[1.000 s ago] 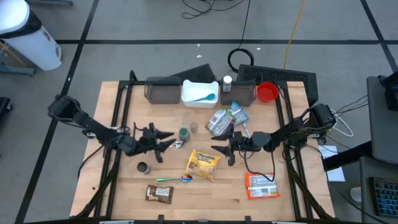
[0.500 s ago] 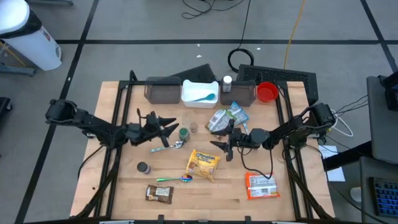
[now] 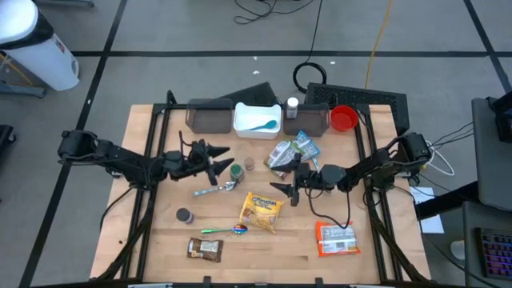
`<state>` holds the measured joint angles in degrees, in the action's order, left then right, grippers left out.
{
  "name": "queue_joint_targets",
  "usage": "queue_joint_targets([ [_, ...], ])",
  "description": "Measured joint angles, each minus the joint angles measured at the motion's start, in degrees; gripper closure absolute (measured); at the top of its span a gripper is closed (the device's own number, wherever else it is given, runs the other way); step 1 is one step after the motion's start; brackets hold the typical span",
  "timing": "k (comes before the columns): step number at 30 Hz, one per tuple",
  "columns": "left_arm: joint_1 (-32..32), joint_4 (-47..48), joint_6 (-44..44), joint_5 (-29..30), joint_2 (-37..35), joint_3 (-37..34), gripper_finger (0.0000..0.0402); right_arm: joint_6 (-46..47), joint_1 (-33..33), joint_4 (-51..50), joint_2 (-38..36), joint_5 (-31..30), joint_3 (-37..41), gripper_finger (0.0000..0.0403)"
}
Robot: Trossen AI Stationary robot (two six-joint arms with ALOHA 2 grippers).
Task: Pick & Place Food Item
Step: Put the yellow noodle pack into the left black bin
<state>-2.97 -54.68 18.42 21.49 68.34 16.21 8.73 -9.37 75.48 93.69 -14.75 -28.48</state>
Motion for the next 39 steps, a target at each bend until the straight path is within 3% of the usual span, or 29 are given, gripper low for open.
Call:
queue_joint_targets([
  [4, 0.1, 0.1, 1.5, -0.4, 0.0, 0.2, 0.0139, 0.0, 0.0, 0.2, 0.0, 0.0, 0.0, 0.0134],
  [11, -1.6, 3.4, -10.4, -2.4, 0.0, 0.2, 0.0155, 0.1, 0.0, 0.2, 0.0, -0.1, 0.0, 0.0135],
  [22, -2.4, 3.6, -13.7, -2.0, 0.0, 0.2, 0.0158, -2.2, 0.7, -0.2, -0.6, -0.1, 0.0, 0.0139],
  [30, -2.4, 3.0, -16.2, -1.9, -1.0, 0.2, 0.0158, -13.0, 3.3, -0.3, -11.9, -0.1, 0.0, 0.0139],
  [39, -2.3, 5.6, -16.2, -1.9, -1.0, 0.2, 0.0158, -7.6, 6.5, -20.8, -23.9, -0.2, 0.0, 0.0114],
])
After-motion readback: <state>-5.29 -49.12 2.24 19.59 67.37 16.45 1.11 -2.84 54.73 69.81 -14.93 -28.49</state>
